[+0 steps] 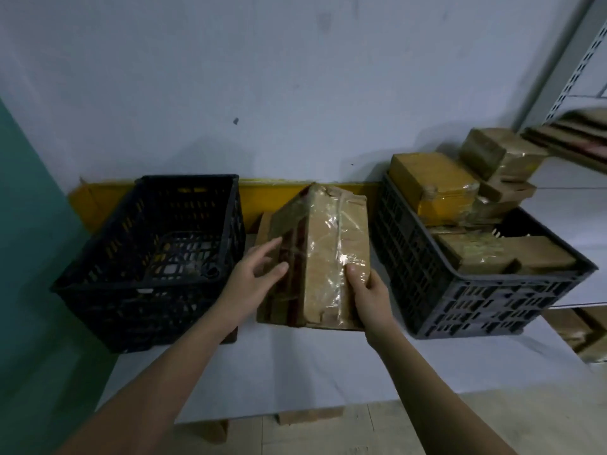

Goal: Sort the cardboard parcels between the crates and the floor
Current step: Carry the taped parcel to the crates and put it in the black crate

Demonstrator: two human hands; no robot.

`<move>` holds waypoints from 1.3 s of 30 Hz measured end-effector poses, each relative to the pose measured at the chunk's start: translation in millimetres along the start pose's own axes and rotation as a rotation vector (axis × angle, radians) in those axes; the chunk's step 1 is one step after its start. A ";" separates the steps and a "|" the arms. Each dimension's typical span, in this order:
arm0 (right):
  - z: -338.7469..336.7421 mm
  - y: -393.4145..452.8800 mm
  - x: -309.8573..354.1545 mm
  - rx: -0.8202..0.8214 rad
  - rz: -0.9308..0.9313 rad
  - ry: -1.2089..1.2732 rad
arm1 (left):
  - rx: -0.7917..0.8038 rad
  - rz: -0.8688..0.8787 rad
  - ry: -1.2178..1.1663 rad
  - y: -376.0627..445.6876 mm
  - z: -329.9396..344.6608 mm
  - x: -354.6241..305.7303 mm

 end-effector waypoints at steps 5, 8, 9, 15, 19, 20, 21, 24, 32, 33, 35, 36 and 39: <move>22.7 2.4 23.8 -0.123 -0.161 -0.096 | -0.002 0.044 -0.017 20.1 22.6 -25.0; 32.4 -3.7 30.6 -0.134 -0.223 -0.147 | -0.078 0.008 -0.088 19.3 28.1 -32.8; 35.6 -6.4 33.8 -0.094 -0.262 -0.149 | -0.107 0.010 -0.097 19.9 29.0 -35.5; 59.4 -9.8 61.9 -0.050 -0.589 -0.442 | -0.267 -0.034 -0.092 39.8 25.7 -55.4; 69.2 -20.4 77.6 -0.126 -0.719 -0.682 | -0.314 -0.033 -0.171 44.2 28.7 -65.3; 71.3 -23.4 82.5 -0.136 -0.749 -0.713 | -0.330 -0.034 -0.216 46.4 28.1 -65.0; 72.7 -25.2 86.8 -0.140 -0.763 -0.743 | -0.344 -0.044 -0.262 47.3 26.6 -65.0; 69.2 -25.9 98.9 -0.083 -0.779 -0.750 | -0.349 -0.090 -0.375 48.5 16.1 -60.2; 7.6 21.4 127.0 -0.155 -0.467 -0.483 | -0.189 -0.112 -0.400 48.3 -28.9 -59.8; 2.9 27.2 126.8 -0.070 -0.383 -0.366 | -0.164 -0.105 -0.389 46.7 -31.4 -64.0; -3.5 32.2 125.4 -0.001 -0.321 -0.262 | -0.140 -0.087 -0.339 43.7 -34.4 -71.9; -4.8 32.8 123.0 -0.002 -0.326 -0.235 | -0.135 -0.078 -0.314 43.0 -35.1 -75.1; -3.3 31.9 116.3 -0.043 -0.339 -0.128 | -0.133 -0.085 -0.292 43.2 -32.5 -81.4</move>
Point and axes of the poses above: each hand's wrist, its own y-axis towards the middle knuckle, its own z-axis out of the palm, x = y × z, the point moved 2 cm from there along y, towards the middle knuckle, and after that the axes turned 5 degrees about -y, right-handed, at the moved point
